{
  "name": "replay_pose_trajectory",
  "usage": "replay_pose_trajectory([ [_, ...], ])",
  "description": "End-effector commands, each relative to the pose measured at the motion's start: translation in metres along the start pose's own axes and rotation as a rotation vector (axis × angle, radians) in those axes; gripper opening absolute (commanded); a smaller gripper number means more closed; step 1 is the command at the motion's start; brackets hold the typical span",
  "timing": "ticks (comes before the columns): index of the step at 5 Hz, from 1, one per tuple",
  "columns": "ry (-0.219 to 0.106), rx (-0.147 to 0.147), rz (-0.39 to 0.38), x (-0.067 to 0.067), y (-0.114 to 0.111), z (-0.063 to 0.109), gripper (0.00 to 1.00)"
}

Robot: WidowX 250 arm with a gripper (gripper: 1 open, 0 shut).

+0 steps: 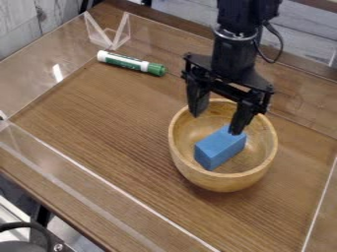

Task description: Remove the blue block from inside the brown bowl and put it on the table

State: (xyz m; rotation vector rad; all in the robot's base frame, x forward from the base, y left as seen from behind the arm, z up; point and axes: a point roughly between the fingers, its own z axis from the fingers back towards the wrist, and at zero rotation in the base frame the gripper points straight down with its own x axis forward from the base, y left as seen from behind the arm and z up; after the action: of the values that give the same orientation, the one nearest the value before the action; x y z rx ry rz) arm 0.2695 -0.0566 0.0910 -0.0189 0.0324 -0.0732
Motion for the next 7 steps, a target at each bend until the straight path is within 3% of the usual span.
replay_pose_trajectory([
  [1,-0.044,-0.006,-0.013,0.004,-0.005,0.004,1.0],
  [5,-0.089,-0.025,-0.029,0.004,-0.015,-0.018,1.0],
  [7,-0.116,-0.039,-0.017,0.003,-0.015,-0.013,1.0],
])
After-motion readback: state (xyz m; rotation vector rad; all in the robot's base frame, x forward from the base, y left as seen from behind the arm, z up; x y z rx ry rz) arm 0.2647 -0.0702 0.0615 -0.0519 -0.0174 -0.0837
